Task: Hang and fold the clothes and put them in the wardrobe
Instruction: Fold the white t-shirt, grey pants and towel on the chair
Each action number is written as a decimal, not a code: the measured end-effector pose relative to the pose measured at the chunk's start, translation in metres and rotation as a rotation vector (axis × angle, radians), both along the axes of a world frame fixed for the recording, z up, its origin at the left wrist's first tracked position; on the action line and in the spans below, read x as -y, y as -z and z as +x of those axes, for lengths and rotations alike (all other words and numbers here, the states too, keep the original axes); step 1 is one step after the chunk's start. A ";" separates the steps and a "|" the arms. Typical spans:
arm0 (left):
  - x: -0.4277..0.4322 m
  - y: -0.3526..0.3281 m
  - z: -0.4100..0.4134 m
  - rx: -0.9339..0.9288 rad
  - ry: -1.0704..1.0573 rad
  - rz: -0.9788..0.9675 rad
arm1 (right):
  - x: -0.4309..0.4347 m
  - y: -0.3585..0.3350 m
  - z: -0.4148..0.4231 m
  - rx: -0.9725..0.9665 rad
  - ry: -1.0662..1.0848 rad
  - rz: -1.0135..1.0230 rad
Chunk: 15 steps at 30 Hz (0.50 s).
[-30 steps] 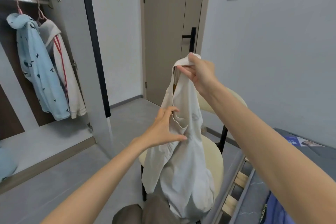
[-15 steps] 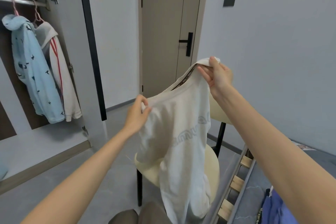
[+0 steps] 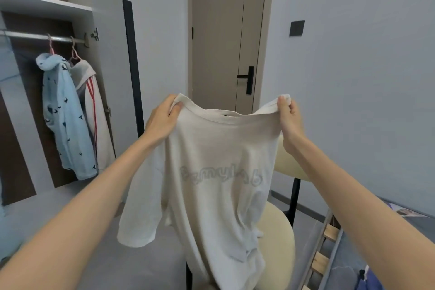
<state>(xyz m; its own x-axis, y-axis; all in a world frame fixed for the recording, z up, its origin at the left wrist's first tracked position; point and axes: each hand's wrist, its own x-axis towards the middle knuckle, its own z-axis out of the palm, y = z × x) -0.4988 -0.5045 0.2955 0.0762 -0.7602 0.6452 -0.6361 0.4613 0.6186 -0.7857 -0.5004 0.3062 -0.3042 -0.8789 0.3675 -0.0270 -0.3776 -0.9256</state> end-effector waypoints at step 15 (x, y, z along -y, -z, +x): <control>-0.048 -0.040 0.075 0.030 -0.381 -0.195 | 0.001 -0.004 0.048 -0.498 -0.288 -0.153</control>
